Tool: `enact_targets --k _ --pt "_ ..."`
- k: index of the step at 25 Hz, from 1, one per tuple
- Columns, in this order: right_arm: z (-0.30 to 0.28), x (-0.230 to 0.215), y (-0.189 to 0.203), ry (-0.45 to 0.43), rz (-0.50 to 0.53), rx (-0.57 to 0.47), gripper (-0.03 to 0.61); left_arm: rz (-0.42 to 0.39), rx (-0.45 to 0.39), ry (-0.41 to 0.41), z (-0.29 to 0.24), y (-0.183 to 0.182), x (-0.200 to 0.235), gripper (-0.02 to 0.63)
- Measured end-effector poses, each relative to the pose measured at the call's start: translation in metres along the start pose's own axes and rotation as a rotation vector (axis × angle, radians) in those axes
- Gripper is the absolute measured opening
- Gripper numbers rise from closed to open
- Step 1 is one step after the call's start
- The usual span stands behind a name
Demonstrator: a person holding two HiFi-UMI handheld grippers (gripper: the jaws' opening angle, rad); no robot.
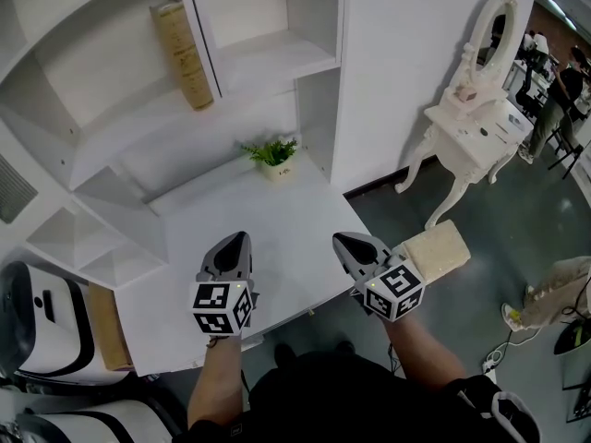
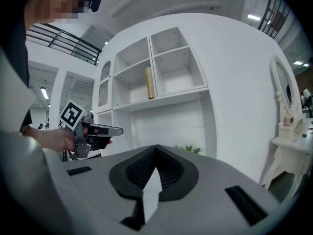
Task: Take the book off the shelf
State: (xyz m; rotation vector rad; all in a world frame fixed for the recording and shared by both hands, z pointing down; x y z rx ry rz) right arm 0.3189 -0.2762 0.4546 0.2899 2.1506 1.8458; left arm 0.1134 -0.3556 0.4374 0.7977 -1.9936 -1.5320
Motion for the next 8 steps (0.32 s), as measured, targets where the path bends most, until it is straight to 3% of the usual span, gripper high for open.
enact_targets --k 8 --pt "-0.0044 -0.0001 0.0006 -0.006 0.002 0.008 0.012 -0.002 0.004 -0.002 -0.0014 0.0003 0.0017 0.009"
Point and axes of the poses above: the fingertips, and each gripper's own axes: z backward along the fingers, x to its left, y out of its underside, the point moved 4 cm from there along z, backward along the fingers, and after that the axes turned 5 degrees about y, right-handed, at the moved point
